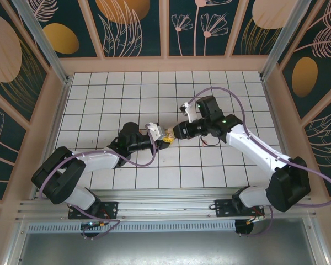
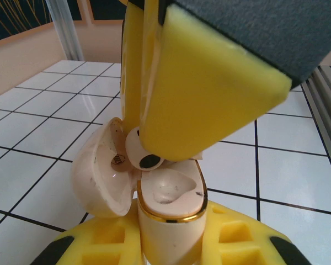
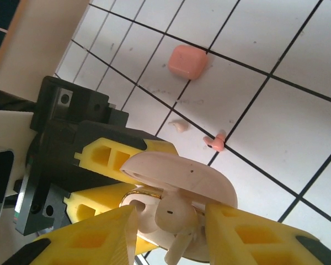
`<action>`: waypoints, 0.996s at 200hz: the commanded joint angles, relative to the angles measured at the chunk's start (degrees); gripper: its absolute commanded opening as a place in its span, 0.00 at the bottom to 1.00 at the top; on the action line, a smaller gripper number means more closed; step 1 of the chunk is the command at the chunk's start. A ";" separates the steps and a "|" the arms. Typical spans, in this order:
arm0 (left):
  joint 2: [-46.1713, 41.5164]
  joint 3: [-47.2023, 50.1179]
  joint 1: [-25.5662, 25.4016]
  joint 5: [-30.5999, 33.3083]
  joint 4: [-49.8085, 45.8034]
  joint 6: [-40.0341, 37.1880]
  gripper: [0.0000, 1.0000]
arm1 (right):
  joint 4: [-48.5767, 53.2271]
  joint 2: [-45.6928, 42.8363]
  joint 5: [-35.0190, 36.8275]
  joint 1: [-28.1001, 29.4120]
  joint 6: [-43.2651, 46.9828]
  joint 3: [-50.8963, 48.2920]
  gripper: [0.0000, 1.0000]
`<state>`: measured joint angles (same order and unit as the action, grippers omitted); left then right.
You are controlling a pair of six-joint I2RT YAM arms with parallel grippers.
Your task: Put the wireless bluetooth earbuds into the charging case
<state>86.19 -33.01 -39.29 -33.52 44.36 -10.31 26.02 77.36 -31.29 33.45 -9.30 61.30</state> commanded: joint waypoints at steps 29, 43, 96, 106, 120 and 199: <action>0.52 -2.34 0.05 -1.10 -0.06 -1.71 0.15 | 3.43 1.56 4.75 2.26 0.40 3.15 0.37; 0.40 -2.40 -0.06 -1.04 -0.23 -1.72 0.14 | 4.24 2.06 5.55 2.79 0.48 3.56 0.37; 0.12 -2.49 0.01 -0.96 -0.86 -1.82 0.15 | 5.64 2.40 9.52 4.15 0.60 4.44 0.26; 0.14 -2.43 0.01 -0.88 -0.86 -1.83 0.14 | 5.32 1.91 10.10 4.17 0.70 4.30 0.25; 0.20 -2.14 0.00 -0.68 -0.26 -1.22 0.14 | 4.23 0.61 11.01 4.17 1.05 3.58 0.23; 3.18 1.83 0.01 -4.56 16.11 13.21 0.14 | -12.03 -14.35 14.76 4.08 7.58 -5.60 0.21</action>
<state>88.29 -32.69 -39.29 -35.24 51.33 -3.81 22.59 67.18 -18.39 37.21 -5.74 58.52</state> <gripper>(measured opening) 0.189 0.213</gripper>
